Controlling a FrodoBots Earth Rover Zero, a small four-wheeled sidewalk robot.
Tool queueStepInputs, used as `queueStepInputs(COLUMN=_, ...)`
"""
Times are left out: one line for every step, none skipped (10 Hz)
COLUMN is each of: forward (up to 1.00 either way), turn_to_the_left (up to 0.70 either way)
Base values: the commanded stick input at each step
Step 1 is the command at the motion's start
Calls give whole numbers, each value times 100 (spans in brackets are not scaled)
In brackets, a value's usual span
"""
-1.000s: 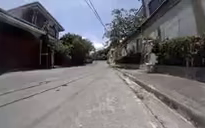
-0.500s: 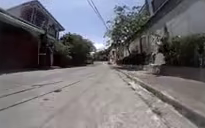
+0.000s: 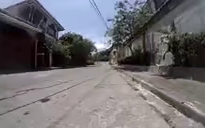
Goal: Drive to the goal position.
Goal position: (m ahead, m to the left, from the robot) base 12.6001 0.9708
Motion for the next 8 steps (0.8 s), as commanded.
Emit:
queueStepInputs(forward=100, turn_to_the_left=2)
queueStepInputs(forward=100, turn_to_the_left=2)
queueStepInputs(forward=100, turn_to_the_left=2)
queueStepInputs(forward=100, turn_to_the_left=2)
queueStepInputs(forward=100, turn_to_the_left=2)
queueStepInputs(forward=100, turn_to_the_left=2)
queueStepInputs(forward=100, turn_to_the_left=2)
queueStepInputs(forward=100, turn_to_the_left=2)
